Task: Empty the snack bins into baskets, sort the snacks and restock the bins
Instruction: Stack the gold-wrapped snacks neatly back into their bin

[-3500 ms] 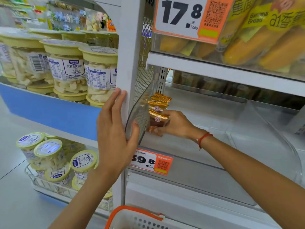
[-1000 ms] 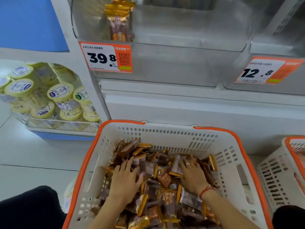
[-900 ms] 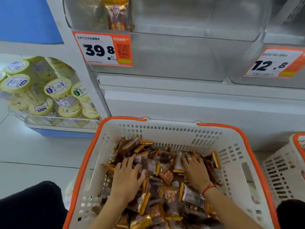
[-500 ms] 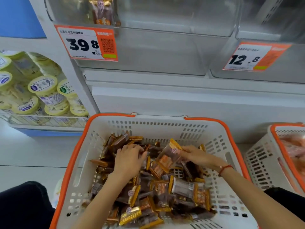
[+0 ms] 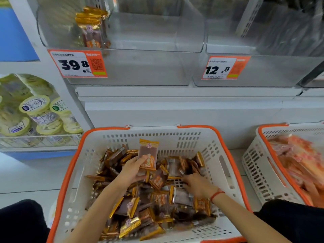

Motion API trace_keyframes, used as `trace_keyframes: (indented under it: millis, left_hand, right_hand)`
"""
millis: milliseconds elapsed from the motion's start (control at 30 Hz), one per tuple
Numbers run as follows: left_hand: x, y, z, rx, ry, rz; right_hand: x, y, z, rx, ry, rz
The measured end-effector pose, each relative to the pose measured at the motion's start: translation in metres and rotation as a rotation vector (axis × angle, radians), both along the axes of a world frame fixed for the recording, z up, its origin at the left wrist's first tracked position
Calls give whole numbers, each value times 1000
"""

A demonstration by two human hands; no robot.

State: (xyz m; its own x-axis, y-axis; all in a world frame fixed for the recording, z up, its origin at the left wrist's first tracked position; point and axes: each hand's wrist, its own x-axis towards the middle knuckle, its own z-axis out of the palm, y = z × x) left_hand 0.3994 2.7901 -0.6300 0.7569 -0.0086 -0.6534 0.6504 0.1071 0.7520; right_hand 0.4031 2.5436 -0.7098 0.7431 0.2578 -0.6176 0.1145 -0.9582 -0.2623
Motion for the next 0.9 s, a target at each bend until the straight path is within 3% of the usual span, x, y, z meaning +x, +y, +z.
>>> trace_keyframes:
  millis: [100, 233, 300, 433, 600, 733, 900]
  left_hand:
    - [-4, 2, -2, 11, 12, 21]
    - [-7, 11, -4, 39, 12, 14]
    - [-6, 18, -5, 51, 6, 24]
    - [0, 32, 3, 109, -56, 63]
    - [12, 48, 8, 202, -159, 17]
    - [14, 45, 6, 163, -131, 101]
    - [4, 42, -10, 149, -68, 263]
  right_hand:
    - [-25, -6, -30, -288, 53, 257]
    - [-28, 6, -27, -334, -73, 360]
    - [-15, 8, -11, -217, 21, 251]
    - [26, 14, 51, 269, 95, -98]
    - [58, 14, 126, 547, -29, -121]
    - [51, 33, 94, 303, -166, -98]
    - [31, 74, 2, 63, 15, -122]
